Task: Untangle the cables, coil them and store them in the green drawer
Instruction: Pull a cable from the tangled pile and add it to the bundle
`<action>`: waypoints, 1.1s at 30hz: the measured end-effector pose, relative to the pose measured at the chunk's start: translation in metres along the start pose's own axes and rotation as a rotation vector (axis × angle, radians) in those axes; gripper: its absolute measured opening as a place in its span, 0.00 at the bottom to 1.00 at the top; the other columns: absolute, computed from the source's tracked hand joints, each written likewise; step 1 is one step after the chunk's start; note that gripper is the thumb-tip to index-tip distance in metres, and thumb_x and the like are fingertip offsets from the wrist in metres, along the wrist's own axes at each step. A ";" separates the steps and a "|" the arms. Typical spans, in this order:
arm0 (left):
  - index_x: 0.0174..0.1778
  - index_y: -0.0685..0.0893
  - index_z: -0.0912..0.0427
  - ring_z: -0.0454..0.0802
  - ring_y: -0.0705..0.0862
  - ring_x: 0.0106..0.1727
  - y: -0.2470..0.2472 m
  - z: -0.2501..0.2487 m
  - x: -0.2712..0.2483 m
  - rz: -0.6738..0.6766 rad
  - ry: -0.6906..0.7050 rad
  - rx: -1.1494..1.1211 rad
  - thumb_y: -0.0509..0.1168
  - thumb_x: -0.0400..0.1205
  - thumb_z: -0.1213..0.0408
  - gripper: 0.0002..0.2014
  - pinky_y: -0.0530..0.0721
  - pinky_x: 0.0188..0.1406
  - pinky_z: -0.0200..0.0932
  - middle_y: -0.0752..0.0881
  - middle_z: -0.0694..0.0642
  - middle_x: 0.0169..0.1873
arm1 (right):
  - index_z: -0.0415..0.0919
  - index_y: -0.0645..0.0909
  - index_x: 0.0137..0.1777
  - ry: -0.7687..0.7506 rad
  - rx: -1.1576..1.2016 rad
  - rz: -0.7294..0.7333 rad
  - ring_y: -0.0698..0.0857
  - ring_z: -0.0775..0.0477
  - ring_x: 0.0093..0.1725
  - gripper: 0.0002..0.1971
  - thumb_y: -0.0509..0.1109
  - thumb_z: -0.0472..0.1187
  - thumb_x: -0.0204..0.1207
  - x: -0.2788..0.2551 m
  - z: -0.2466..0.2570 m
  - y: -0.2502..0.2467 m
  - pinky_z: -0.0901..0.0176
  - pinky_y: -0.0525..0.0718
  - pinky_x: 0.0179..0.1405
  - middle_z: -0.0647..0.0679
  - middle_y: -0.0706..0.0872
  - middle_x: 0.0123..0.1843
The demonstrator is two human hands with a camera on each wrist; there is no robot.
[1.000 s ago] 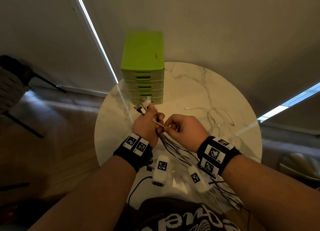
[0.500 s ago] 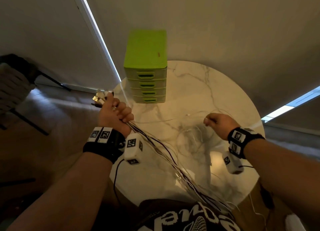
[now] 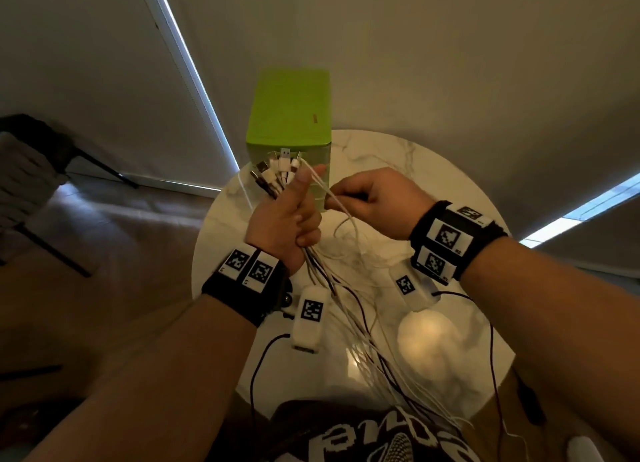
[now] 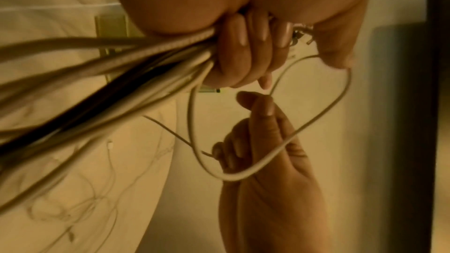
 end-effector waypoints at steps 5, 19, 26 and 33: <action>0.44 0.78 0.57 0.41 0.60 0.16 0.003 -0.002 -0.001 0.029 0.024 -0.024 0.60 0.90 0.60 0.10 0.54 0.16 0.33 0.64 0.46 0.18 | 0.48 0.90 0.54 0.012 0.018 0.005 0.87 0.48 0.46 0.08 0.72 0.49 0.84 -0.003 -0.012 0.013 0.48 0.85 0.52 0.50 0.91 0.45; 0.33 0.78 0.54 0.40 0.67 0.15 -0.043 -0.006 -0.002 0.266 0.013 -0.360 0.72 0.76 0.54 0.12 0.69 0.11 0.32 0.69 0.46 0.18 | 0.38 0.86 0.49 0.357 0.413 -0.212 0.93 0.48 0.48 0.10 0.66 0.39 0.88 0.004 -0.076 0.021 0.47 0.92 0.57 0.42 0.93 0.48; 0.33 0.73 0.55 0.41 0.60 0.15 -0.045 0.011 -0.010 0.052 -0.049 -0.309 0.53 0.90 0.58 0.18 0.60 0.11 0.33 0.63 0.47 0.18 | 0.37 0.85 0.53 -0.020 0.817 -0.437 0.92 0.45 0.52 0.06 0.66 0.32 0.87 0.022 0.004 -0.026 0.54 0.90 0.50 0.42 0.92 0.49; 0.41 0.82 0.57 0.41 0.57 0.17 -0.033 0.011 -0.008 -0.040 -0.012 -0.178 0.59 0.90 0.57 0.13 0.58 0.14 0.34 0.61 0.47 0.20 | 0.45 0.91 0.54 -0.112 0.535 -0.371 0.85 0.50 0.34 0.07 0.71 0.36 0.85 0.006 0.027 -0.032 0.54 0.88 0.38 0.45 0.92 0.40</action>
Point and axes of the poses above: each hand's wrist, its own x-axis towards the middle knuckle, its own y-axis out of the palm, z = x × y, the point moved 2 cm from there along x, towards the middle knuckle
